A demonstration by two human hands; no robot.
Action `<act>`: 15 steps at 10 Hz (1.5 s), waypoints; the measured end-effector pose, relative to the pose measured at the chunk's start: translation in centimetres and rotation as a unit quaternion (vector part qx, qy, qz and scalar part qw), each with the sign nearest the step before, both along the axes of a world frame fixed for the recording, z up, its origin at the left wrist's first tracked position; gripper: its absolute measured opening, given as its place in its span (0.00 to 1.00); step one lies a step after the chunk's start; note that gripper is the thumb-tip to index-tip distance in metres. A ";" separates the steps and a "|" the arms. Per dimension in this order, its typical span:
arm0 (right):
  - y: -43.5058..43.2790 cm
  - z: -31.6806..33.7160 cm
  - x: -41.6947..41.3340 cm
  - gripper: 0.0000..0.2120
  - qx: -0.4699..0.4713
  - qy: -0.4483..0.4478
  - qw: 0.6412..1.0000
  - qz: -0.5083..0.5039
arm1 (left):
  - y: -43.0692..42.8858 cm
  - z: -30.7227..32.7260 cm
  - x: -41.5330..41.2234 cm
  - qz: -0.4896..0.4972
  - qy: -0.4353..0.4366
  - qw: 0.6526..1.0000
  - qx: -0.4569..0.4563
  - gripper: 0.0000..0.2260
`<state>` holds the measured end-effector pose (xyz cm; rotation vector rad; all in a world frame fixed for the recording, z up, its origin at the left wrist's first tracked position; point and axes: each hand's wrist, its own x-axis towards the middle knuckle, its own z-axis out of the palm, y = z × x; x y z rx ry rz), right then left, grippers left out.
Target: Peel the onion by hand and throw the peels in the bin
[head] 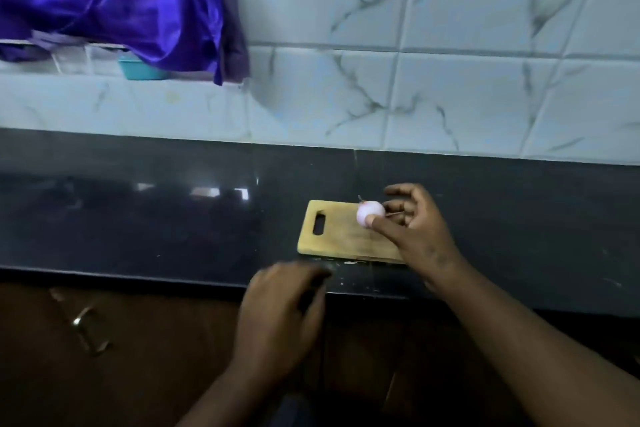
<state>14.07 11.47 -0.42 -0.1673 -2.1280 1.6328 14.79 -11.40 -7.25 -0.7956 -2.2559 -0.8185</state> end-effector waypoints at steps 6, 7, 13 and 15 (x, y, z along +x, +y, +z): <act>6.8 -3.5 -8.4 0.27 0.120 -0.060 0.989 0.058 | 9.2 2.9 -8.8 0.055 -0.153 0.983 -0.091 0.08; 7.0 -3.7 -8.4 0.28 0.142 -0.058 0.986 0.060 | 9.2 2.8 -8.7 0.059 -0.146 0.984 -0.088 0.08; 7.5 -3.6 -8.4 0.35 0.159 -0.086 0.979 0.099 | 9.2 2.6 -8.5 0.052 -0.120 0.986 -0.104 0.08; 6.7 -2.7 -5.9 0.36 0.168 -0.097 0.979 0.066 | 9.0 2.9 -7.7 0.045 -0.131 0.988 -0.060 0.05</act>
